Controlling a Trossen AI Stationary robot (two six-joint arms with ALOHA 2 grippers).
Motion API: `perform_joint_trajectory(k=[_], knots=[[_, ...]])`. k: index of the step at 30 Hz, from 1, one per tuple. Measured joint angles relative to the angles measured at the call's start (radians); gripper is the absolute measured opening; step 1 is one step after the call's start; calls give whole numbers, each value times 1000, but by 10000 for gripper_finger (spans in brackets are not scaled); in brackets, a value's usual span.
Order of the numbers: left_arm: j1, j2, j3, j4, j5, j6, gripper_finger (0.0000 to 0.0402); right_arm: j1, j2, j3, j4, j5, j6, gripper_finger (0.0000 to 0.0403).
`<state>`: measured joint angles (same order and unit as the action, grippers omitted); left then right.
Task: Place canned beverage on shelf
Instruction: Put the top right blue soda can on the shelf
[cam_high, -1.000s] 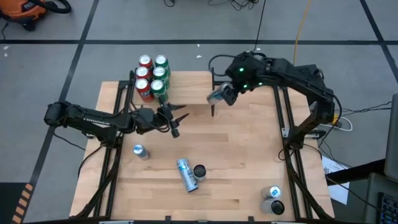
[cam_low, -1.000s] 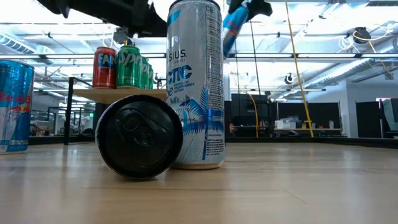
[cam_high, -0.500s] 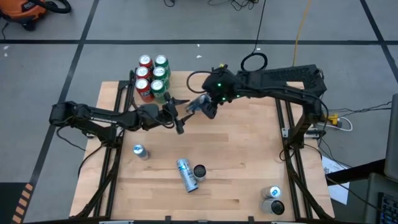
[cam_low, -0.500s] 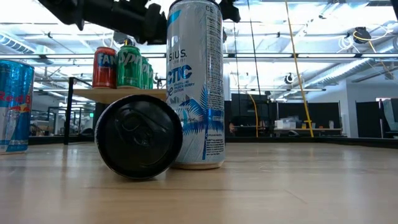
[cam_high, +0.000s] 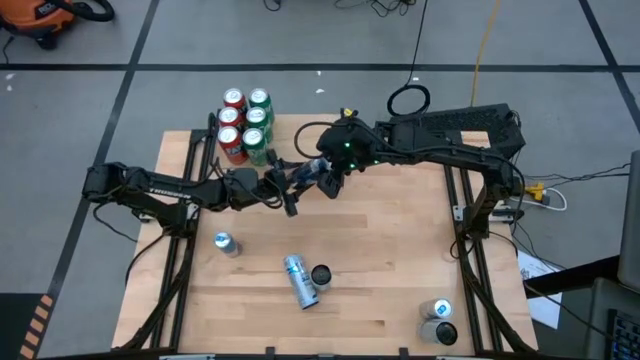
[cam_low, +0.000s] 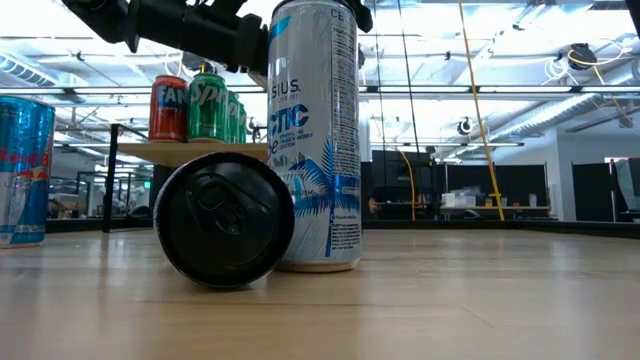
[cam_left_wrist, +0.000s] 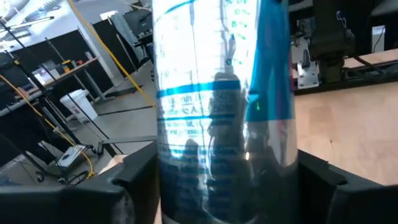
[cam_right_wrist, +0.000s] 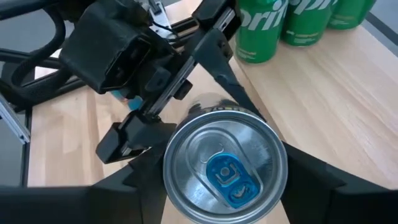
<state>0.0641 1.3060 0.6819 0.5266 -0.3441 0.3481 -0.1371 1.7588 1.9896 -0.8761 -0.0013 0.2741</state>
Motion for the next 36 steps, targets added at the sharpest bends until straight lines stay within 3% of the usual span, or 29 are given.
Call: perform_joint_trajectory(k=[5,8,11,17,20,29,36], knots=[[-1,0,0,7,-7,0,207,0,-1,0,1,5,-12,234],[-1,0,0,8,-12,5,206,0,-1,0,0,3,-54,244],[-1,0,0,10,-1,-9,206,0,-1,1,0,-22,-233,259],[3,-8,0,17,153,-81,206,5,-4,1,-51,-98,-448,288],[1,-20,0,14,221,-84,208,8,-4,1,-51,-180,-500,293],[16,-28,0,9,429,-147,210,39,-36,1,7,-269,-636,294],[28,-27,0,7,450,-160,211,51,-47,1,14,-251,-635,288]])
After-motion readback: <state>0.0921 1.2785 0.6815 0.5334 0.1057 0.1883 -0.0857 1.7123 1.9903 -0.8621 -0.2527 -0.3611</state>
